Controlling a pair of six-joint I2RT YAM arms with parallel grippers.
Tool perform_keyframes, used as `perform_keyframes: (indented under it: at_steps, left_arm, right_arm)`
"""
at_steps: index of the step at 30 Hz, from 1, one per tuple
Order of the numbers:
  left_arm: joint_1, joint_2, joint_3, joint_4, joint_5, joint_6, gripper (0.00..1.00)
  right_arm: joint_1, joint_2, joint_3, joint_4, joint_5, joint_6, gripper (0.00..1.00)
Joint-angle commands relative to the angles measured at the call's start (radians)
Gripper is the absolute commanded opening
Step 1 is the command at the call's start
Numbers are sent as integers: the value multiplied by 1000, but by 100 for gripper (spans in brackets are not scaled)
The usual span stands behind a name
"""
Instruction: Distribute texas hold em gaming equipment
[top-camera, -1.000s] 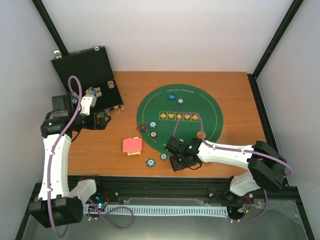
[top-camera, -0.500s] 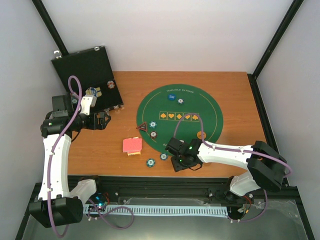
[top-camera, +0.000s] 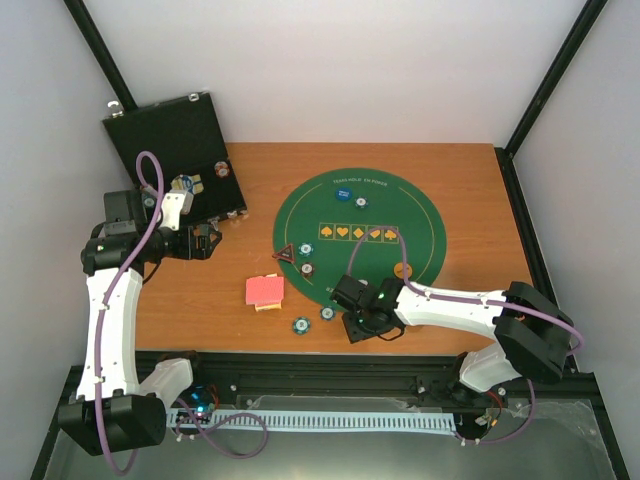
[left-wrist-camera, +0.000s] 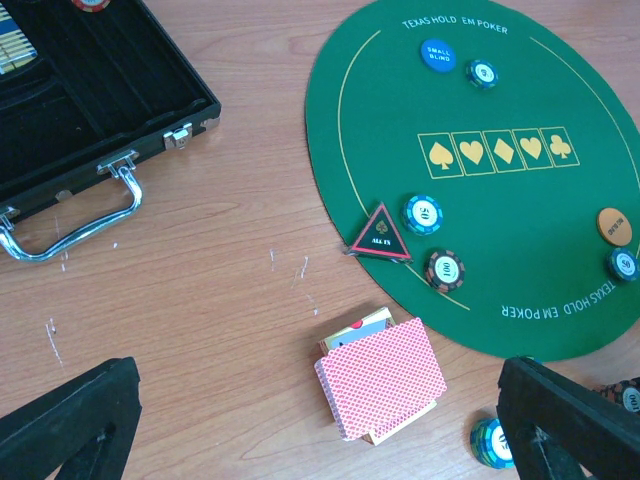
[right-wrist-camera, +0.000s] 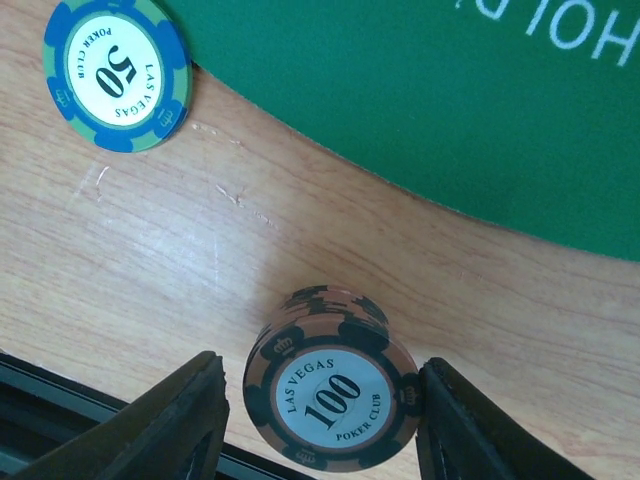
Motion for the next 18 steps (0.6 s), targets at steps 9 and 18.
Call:
perform_keyframes:
  at_steps: [9,18]
  left_arm:
    - [6,-6,45,-13,6,2,100]
    - [6,-6,46,-13,5,4,100]
  right_arm:
    - [6,19,-20,30,1,16,45]
    - [6,10,-25,32,8,18,37]
